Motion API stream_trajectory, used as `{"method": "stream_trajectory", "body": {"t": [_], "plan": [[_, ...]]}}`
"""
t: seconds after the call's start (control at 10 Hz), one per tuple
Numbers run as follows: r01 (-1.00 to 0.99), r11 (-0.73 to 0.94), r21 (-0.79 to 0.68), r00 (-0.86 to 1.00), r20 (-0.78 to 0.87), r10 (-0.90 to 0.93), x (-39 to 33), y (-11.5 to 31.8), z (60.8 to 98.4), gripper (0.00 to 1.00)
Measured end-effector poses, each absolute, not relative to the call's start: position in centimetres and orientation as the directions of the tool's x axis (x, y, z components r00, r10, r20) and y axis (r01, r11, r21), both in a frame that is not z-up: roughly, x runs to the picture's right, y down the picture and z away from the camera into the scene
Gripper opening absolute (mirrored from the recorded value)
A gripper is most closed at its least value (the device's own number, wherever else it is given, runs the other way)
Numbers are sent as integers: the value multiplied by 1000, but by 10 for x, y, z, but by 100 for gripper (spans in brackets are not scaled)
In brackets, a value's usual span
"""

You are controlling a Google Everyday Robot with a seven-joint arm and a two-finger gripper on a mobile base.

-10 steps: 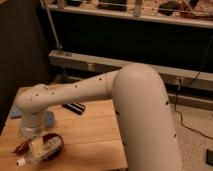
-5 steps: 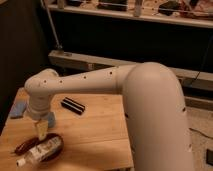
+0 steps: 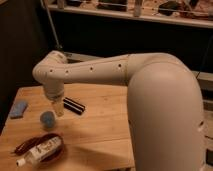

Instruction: Place the bottle in the ceramic bowl

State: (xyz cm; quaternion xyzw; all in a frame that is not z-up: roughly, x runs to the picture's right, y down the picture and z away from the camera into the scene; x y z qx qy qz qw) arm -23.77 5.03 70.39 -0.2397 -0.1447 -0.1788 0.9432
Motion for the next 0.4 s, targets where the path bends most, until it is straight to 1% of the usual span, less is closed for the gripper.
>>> {"method": "stream_trajectory", "body": {"t": [0.2, 0.4], "plan": [[359, 825, -436, 922, 300, -243, -229, 52, 705, 80], [350, 826, -442, 927, 291, -237, -227, 52, 705, 80]]}}
